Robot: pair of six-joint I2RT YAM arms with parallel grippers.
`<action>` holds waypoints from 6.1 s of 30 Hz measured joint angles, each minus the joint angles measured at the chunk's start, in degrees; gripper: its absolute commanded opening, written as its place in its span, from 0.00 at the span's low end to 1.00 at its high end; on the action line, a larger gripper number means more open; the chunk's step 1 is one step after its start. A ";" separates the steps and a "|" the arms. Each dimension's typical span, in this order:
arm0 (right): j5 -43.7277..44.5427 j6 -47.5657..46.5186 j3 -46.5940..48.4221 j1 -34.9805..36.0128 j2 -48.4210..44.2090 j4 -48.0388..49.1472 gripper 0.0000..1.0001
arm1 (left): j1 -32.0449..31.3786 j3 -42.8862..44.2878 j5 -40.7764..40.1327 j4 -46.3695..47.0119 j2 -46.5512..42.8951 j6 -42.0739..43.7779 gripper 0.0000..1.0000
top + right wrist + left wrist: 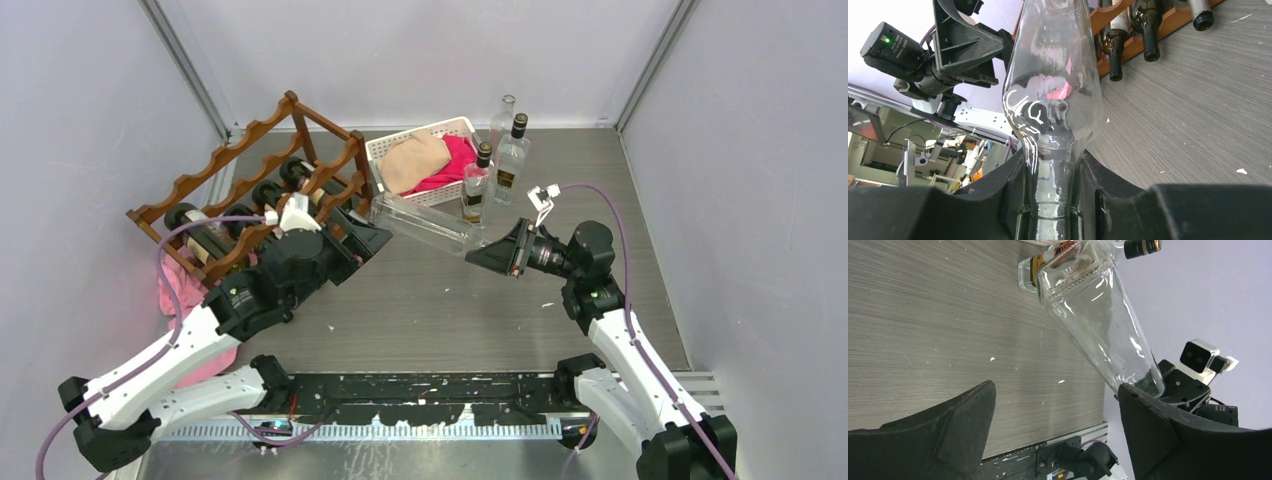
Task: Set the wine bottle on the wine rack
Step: Pick up the wine bottle from the center of the board, then place the wine bottle in the wine rack.
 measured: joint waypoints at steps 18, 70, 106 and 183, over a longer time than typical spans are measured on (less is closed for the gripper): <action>-0.02 2.49 -1.09 -0.31 -2.14 1.97 0.01 | 0.00 16.11 -1.70 -17.11 -0.92 13.42 0.93; 23.04 -7.56 -1.84 22.82 7.34 -0.66 0.01 | 4.98 51.17 -2.86 -40.65 20.68 45.48 0.94; 39.39 -9.20 14.95 42.64 42.05 21.09 0.01 | 7.30 46.84 -3.37 -44.13 16.00 45.77 0.92; 60.35 -29.22 62.62 52.83 81.42 16.90 1.00 | 7.50 42.05 -9.84 -40.76 6.10 63.80 0.88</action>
